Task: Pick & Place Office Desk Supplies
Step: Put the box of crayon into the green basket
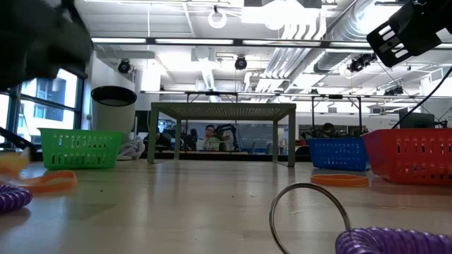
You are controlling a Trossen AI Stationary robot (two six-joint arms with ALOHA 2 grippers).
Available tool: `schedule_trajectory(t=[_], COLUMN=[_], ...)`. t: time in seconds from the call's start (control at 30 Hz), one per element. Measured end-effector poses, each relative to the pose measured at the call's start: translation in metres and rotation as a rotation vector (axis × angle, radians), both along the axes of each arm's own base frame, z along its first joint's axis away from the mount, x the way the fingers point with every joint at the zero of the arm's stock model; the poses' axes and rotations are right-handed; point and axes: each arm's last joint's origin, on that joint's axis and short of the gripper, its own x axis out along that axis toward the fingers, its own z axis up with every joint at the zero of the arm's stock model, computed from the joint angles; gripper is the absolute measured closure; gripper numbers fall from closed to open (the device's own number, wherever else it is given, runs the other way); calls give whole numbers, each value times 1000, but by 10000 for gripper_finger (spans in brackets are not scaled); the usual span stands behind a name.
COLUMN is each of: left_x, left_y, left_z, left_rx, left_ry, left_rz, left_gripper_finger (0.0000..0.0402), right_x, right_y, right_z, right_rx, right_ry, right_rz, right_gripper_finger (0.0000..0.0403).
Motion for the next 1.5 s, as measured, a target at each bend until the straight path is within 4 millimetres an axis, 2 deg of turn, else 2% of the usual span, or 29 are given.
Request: schedule_trajectory(t=[0.27,0.37,0.53,0.73,0.97,1.17,1.33,1.5], left_x=[-5,-12,-36,-50,-46,-52,-50,-55], left_y=[36,59,103,149,193,225,230,227], left_z=[58,77,109,132,136,130,115,90], left_rx=[91,126,195,228,184,231,233,148], left_ry=[-169,-146,-59,-7,52,173,185,243], left_rz=[-17,-23,31,74,46,53,40,30], left_gripper_finger=[251,250,250,250,250,250,250,250], right_x=[0,1,1,1,2,2,2,2], right_y=[-1,-1,-1,-1,-3,-3,-3,-3], right_z=[0,0,0,1,1,1,0,0], right_rx=[-8,-16,-17,-14,-35,-31,-22,-24], right_ry=[-7,-11,-15,-20,-33,-29,-20,-19], right_rz=[-22,-42,-47,-47,-90,-99,-109,-112], right_gripper_finger=[238,238,238,238,238,238,238,238])
